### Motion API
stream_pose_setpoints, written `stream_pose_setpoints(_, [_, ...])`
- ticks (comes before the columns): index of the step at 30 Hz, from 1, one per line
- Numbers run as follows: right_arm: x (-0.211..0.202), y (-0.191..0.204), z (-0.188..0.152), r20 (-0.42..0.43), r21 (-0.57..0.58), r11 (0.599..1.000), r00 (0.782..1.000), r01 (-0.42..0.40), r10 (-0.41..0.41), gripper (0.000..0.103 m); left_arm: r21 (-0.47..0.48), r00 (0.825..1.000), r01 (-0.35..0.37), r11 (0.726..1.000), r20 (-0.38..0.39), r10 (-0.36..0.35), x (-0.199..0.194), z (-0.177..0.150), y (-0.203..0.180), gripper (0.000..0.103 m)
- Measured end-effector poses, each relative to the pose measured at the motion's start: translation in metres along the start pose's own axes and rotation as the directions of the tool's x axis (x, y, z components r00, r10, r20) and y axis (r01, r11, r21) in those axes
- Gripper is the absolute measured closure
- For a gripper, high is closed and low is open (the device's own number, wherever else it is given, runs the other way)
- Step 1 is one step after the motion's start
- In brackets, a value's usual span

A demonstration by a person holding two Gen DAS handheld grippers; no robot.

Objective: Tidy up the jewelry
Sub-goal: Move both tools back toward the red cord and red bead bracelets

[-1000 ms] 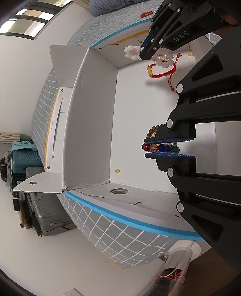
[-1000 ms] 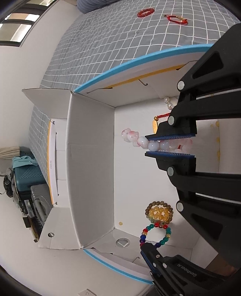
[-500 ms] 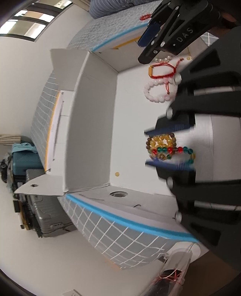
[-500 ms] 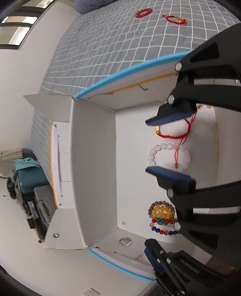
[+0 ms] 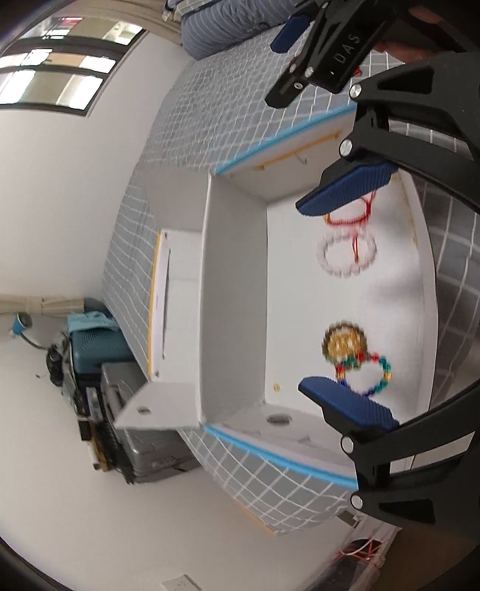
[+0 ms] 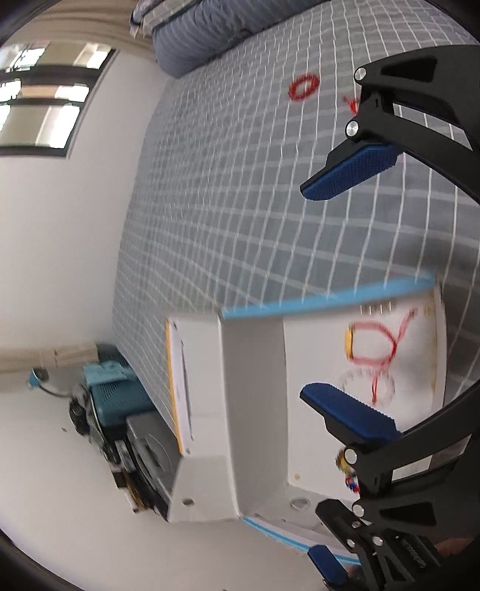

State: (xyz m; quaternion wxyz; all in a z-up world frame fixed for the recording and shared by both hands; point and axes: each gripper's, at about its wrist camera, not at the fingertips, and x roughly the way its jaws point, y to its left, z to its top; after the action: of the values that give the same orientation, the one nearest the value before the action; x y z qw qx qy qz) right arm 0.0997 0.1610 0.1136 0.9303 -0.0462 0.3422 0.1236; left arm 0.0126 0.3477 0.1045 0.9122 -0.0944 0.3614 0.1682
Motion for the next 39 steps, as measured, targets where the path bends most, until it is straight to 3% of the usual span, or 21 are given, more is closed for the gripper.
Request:
stream_pose_setpoints(11, [0.004, -0.129, -0.002, -0.007, 0.088, 0.990, 0.994, 0.106, -0.106, 0.008, 0.135, 0.993, 0.109, 0.985, 0.027, -0.113, -0.002, -0.003, -0.131, 0.006])
stream_pose_setpoints(16, [0.019, -0.187, -0.006, -0.033, 0.121, 0.980, 0.988, 0.155, -0.152, 0.008, 0.199, 0.993, 0.115, 0.973, 0.004, -0.118, 0.009, -0.011, -0.190, 0.006])
stream_pose_setpoints(27, [0.075, -0.309, -0.030, -0.130, 0.198, 0.949, 0.966, 0.246, -0.223, 0.008, 0.281, 0.977, 0.210, 0.936, -0.101, -0.189, 0.057, -0.043, -0.305, 0.006])
stream_pose_setpoints(34, [0.116, -0.366, -0.047, -0.190, 0.209, 0.931, 0.946, 0.300, -0.262, 0.008, 0.349, 0.965, 0.246, 0.904, -0.174, -0.195, 0.095, -0.075, -0.355, 0.006])
stream_pose_setpoints(39, [0.146, -0.379, -0.056, -0.223, 0.186, 0.935, 0.940, 0.301, -0.258, 0.008, 0.362, 0.957, 0.265, 0.894, -0.210, -0.198, 0.116, -0.091, -0.364, 0.006])
